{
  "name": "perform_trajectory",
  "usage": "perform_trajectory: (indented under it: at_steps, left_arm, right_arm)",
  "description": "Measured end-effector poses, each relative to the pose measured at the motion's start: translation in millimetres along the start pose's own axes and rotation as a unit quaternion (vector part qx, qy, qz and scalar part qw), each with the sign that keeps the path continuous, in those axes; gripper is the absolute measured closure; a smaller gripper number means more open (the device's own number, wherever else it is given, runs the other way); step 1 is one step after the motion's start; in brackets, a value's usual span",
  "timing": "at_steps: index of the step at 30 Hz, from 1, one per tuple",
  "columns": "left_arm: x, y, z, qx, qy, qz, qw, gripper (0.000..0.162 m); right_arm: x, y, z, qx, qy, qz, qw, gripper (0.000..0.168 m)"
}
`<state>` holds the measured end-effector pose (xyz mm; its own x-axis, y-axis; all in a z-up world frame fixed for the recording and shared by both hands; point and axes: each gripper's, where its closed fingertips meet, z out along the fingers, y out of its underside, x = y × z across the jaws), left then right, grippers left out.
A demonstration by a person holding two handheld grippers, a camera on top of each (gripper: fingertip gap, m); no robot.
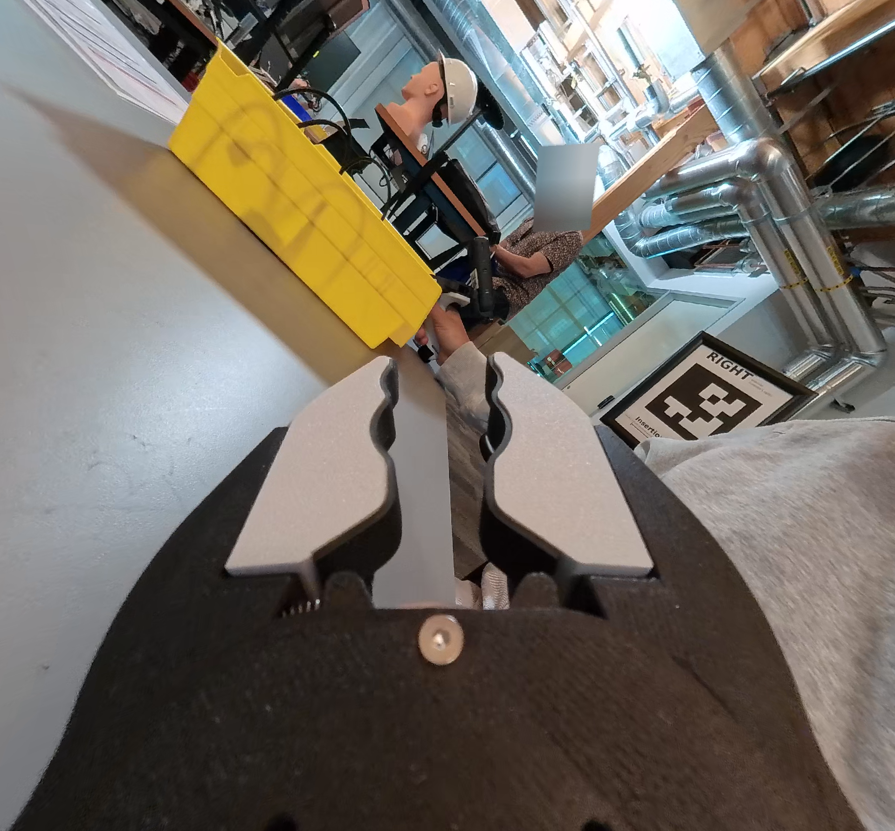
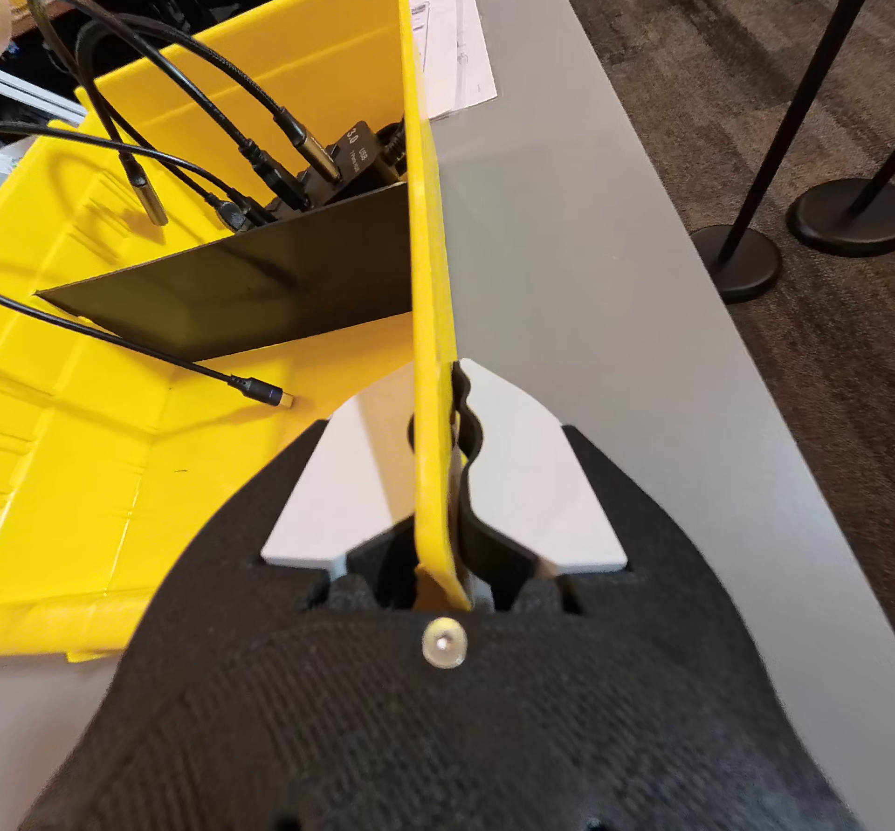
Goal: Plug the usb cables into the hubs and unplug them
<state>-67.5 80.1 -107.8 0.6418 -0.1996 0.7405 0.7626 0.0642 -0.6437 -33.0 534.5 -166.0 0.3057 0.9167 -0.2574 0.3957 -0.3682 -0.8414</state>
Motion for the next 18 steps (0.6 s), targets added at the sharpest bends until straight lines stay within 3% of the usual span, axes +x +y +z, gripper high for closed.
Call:
perform_trajectory:
  at_steps: [18]
  left_arm:
    - [-1.4,-1.1,-0.9,0.002,0.000,-0.005,1.000,0.127]
  right_arm:
    - [1.4,1.0,1.1,-0.004,-0.016,0.028,0.999,0.163]
